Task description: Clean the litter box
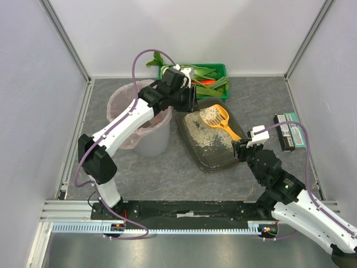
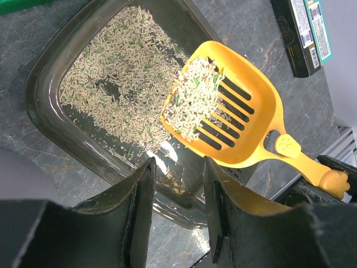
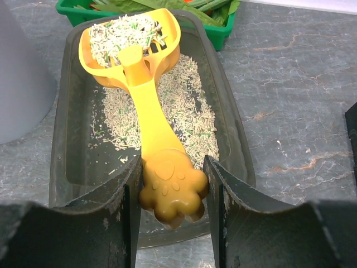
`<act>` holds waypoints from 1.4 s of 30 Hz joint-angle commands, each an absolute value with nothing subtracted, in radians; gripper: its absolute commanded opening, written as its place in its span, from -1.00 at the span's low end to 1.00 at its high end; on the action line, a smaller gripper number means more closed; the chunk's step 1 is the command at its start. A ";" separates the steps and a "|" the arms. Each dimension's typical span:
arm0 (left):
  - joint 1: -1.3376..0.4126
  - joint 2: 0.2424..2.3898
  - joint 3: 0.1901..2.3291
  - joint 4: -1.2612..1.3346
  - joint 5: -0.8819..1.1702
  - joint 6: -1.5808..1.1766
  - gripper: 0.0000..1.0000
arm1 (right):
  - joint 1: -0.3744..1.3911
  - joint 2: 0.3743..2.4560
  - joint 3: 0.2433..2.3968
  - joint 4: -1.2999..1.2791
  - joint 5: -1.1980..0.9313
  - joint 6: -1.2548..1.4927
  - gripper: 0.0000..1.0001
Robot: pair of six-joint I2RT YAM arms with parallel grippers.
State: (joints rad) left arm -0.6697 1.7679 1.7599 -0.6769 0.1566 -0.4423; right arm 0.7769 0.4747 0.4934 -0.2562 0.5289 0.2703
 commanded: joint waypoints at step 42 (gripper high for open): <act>-0.669 1.730 1.778 -0.578 0.150 -0.405 -0.10 | 0.782 0.477 0.571 -0.308 0.445 0.184 -1.00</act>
